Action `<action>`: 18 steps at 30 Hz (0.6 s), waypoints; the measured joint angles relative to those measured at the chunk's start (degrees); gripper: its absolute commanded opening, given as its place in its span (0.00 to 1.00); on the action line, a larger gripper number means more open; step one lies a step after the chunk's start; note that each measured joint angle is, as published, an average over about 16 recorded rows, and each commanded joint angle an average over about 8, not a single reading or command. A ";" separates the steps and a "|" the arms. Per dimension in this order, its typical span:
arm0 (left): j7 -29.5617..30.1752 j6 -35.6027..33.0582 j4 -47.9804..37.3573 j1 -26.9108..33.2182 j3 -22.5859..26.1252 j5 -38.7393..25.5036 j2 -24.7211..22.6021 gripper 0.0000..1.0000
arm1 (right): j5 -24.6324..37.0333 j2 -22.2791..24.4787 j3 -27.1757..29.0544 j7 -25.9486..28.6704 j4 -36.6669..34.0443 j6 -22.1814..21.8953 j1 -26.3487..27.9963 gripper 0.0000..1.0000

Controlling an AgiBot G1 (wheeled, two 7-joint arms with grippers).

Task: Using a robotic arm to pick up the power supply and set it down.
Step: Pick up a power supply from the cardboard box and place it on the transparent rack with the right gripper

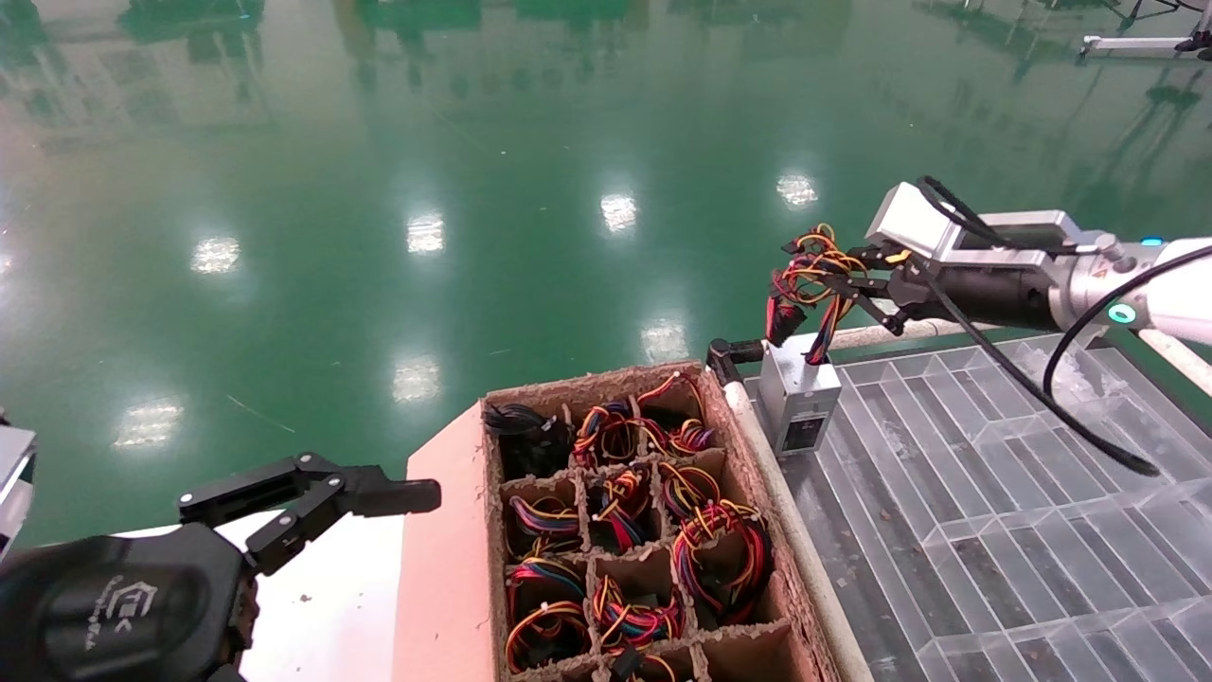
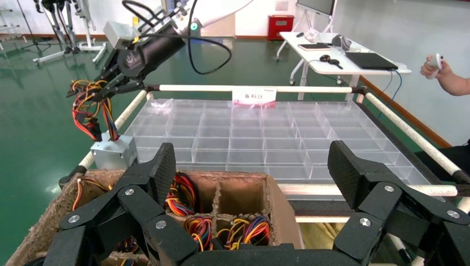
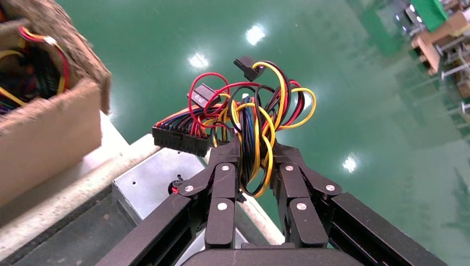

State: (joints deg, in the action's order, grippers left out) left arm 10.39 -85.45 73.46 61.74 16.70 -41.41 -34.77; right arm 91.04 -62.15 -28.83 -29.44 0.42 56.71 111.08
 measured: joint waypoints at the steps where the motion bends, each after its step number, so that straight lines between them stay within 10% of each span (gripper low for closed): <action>1: 0.00 0.00 0.00 0.00 0.00 0.00 0.00 1.00 | -0.17 -0.09 0.12 -0.11 -0.09 -0.59 -0.33 0.00; 5: -0.01 0.01 0.00 0.00 0.02 0.01 0.01 1.00 | -0.75 -0.37 0.52 -0.46 -0.40 -2.55 -1.51 0.10; 12: -0.02 0.02 -0.01 0.00 0.05 0.03 0.01 1.00 | -1.43 -0.68 0.97 -0.82 -0.73 -4.54 -2.98 0.94; 18: -0.02 0.03 -0.02 -0.01 0.06 0.04 0.02 1.00 | -1.60 -0.76 1.06 -0.91 -0.81 -4.98 -3.37 1.00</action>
State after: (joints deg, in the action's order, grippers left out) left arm 10.37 -85.42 73.45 61.73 16.76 -41.37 -34.75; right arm 89.44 -62.91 -27.77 -30.36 -0.39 51.73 107.71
